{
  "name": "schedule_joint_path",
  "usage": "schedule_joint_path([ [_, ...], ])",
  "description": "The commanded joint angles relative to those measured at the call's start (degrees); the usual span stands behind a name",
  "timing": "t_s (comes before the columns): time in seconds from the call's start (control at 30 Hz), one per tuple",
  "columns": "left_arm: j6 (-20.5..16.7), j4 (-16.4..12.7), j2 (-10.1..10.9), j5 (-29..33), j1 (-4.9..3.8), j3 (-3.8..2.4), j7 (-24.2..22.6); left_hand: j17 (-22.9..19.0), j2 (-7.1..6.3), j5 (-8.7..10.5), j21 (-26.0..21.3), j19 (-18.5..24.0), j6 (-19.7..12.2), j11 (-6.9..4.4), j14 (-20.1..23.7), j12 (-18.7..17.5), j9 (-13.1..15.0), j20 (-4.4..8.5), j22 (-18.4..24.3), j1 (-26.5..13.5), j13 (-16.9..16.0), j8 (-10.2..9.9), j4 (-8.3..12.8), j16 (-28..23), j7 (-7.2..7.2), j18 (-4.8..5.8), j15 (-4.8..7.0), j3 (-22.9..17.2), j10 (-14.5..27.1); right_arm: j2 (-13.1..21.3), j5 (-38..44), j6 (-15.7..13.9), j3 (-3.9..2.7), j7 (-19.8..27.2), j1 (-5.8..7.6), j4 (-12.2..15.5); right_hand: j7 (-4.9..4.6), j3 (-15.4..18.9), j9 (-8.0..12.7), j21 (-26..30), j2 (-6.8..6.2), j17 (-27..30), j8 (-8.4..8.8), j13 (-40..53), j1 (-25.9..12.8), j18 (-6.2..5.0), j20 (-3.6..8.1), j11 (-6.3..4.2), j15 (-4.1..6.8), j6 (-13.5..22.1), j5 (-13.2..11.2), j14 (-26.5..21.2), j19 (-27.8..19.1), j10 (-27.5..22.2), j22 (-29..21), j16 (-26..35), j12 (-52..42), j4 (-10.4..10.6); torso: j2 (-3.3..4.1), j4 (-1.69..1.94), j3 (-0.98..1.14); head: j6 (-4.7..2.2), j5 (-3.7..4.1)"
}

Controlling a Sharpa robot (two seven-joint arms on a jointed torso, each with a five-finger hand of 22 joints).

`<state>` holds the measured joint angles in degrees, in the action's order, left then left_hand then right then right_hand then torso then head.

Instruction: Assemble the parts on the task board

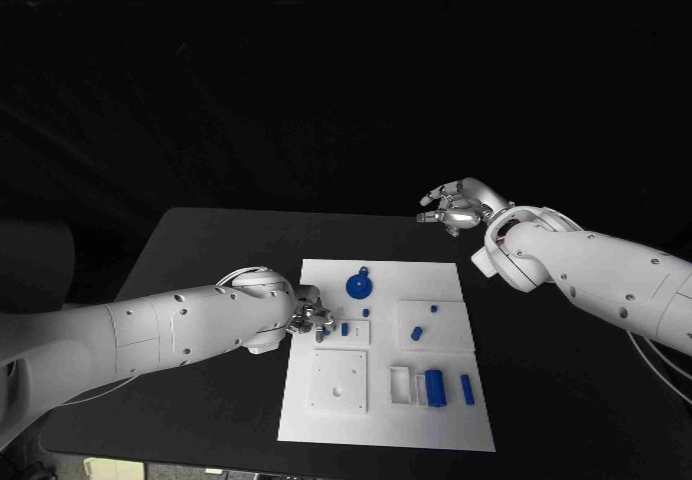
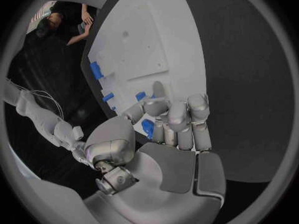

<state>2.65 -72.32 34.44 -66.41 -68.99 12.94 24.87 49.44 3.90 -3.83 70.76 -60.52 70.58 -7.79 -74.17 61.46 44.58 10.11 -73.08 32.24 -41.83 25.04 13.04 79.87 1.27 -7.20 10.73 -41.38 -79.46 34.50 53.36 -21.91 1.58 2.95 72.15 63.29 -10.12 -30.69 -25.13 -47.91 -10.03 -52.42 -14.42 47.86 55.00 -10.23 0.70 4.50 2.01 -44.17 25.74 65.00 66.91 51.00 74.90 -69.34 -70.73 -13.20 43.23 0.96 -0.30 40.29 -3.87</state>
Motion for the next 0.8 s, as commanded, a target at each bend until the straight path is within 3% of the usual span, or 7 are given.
schedule_joint_path([
  [0.03, -0.1, 0.0, 0.2, 0.0, 0.17, 0.11, 0.8, -0.1, -1.76, 0.2, 0.1, 0.4, 0.1, 0.06, 0.2, 0.2, 0.2, 5.03, 0.1, -0.5, 0.2, 0.3, 0.0, 0.0, 0.28, -0.79, 0.23, 1.0, -0.5, 0.0, 0.4, 0.6, 0.0, 0.3, -0.02, 0.1, -0.53, 0.1, 0.1, -0.2, 0.12, 0.1, -0.14, -0.1, -0.5, -4.77, 0.48, -0.36, 0.16, 0.0, 0.3, 0.4, -0.1, -0.2, 1.1, -0.3, -0.1, 0.1, 0.01, 0.01, -0.01, 0.0, 0.06],
  [0.37, -2.1, -0.2, 1.1, 0.2, 0.18, -0.14, 0.7, -0.4, -8.71, 1.08, -0.2, 0.5, -0.5, 0.12, 0.5, 0.0, 0.7, 5.11, 0.3, -0.8, 0.5, 0.6, -1.6, -0.2, 0.2, -0.94, 0.51, 3.1, -0.4, 0.1, 0.5, 0.6, 0.0, 0.3, -0.02, 0.1, -0.54, 0.1, 0.1, -0.2, 0.07, 0.1, -0.12, -0.1, -0.5, -4.77, 0.48, -0.35, 0.16, 0.0, 0.4, 0.4, -0.1, -0.2, 1.1, -0.3, -0.1, 0.1, 0.02, 0.01, -0.06, 0.03, 0.18],
  [0.43, -2.4, 0.2, 0.9, 0.2, 0.2, -1.27, 0.6, -0.4, -10.59, 1.09, -0.4, 0.6, -0.6, 0.13, 0.6, -0.1, 0.9, 5.15, 0.5, -1.3, 0.5, 0.7, -2.7, -0.2, 0.2, -1.01, 0.51, 3.1, -0.4, 0.1, 0.5, 0.6, 0.0, 0.3, -0.02, 0.0, -0.54, 0.1, 0.1, -0.2, 0.06, 0.1, -0.11, -0.2, -0.5, -4.77, 0.48, -0.35, 0.15, 0.0, 0.4, 0.4, -0.1, -0.2, 1.1, -0.3, -0.1, 0.1, 0.01, -0.02, -0.06, 0.02, 0.27],
  [0.47, -2.6, 0.1, 1.1, 0.3, 0.2, -1.46, 0.5, -0.4, -12.1, 1.07, -0.5, 0.5, -0.7, 0.07, 0.7, -0.2, 1.0, 5.25, 0.6, -1.3, 0.6, 0.7, -4.3, -0.2, 0.19, -1.16, 0.56, 2.3, -0.4, 0.1, 0.5, 0.6, 0.0, 0.3, -0.02, 0.0, -0.54, 0.1, 0.1, -0.2, 0.06, 0.1, -0.11, -0.2, -0.5, -4.77, 0.48, -0.35, 0.15, 0.0, 0.4, 0.4, -0.1, -0.2, 1.1, -0.3, -0.1, 0.1, 0.02, -0.02, -0.08, 0.03, 0.29],
  [0.53, -3.2, -0.1, 1.3, 0.4, 0.2, -1.74, 0.4, -0.5, -13.27, 1.07, -0.4, 0.4, -0.8, 0.14, 0.8, -0.3, 1.2, 5.27, 0.7, -1.2, 0.6, 0.8, -5.9, -0.2, 0.19, -1.21, 0.62, 1.7, -0.5, 0.2, 0.5, 0.6, 0.0, 0.3, -0.05, 0.0, -0.54, 0.1, 0.1, -0.2, 0.06, 0.1, -0.11, -0.2, -0.5, -4.77, 0.48, -0.35, 0.15, 0.0, 0.4, 0.4, -0.1, -0.2, 1.1, -0.3, -0.1, 0.1, 0.02, -0.02, -0.08, 0.03, 0.33],
  [0.67, -4.7, -0.3, 1.7, 2.1, 0.2, -3.21, 0.2, -0.7, -15.56, 1.06, -0.5, 0.4, -1.2, 0.23, 0.9, -0.6, 1.5, 5.3, 0.9, -0.9, 0.7, 0.9, -8.9, -0.4, 0.06, -1.29, 0.8, 0.6, -0.4, 0.2, 0.5, 0.5, 0.0, 0.3, -0.08, 0.1, -0.54, 0.1, 0.1, -0.2, 0.05, 0.1, -0.1, -0.2, -0.5, -4.77, 0.48, -0.35, 0.15, 0.0, 0.4, 0.3, -0.1, -0.2, 1.1, -0.3, -0.1, 0.1, 0.0, 0.06, -0.07, -0.02, 0.37],
  [0.8, -6.5, -0.4, 2.3, 6.6, 0.18, -4.84, -0.7, -1.3, -15.93, 1.04, -1.1, 1.2, -2.7, 0.86, 2.1, -1.8, 1.6, 5.15, 1.2, -0.4, 1.3, 0.2, -9.9, -1.7, -0.52, -1.22, 0.84, 0.5, 0.6, 0.3, 0.5, 0.5, 0.0, 0.3, -0.11, 0.1, -0.55, 0.1, 0.1, -0.2, 0.05, 0.1, -0.1, -0.2, -0.5, -4.77, 0.48, -0.35, 0.15, 0.0, 0.4, 0.3, -0.1, -0.2, 1.1, -0.3, -0.1, 0.1, -0.04, 0.06, -0.06, -0.21, 0.35],
])
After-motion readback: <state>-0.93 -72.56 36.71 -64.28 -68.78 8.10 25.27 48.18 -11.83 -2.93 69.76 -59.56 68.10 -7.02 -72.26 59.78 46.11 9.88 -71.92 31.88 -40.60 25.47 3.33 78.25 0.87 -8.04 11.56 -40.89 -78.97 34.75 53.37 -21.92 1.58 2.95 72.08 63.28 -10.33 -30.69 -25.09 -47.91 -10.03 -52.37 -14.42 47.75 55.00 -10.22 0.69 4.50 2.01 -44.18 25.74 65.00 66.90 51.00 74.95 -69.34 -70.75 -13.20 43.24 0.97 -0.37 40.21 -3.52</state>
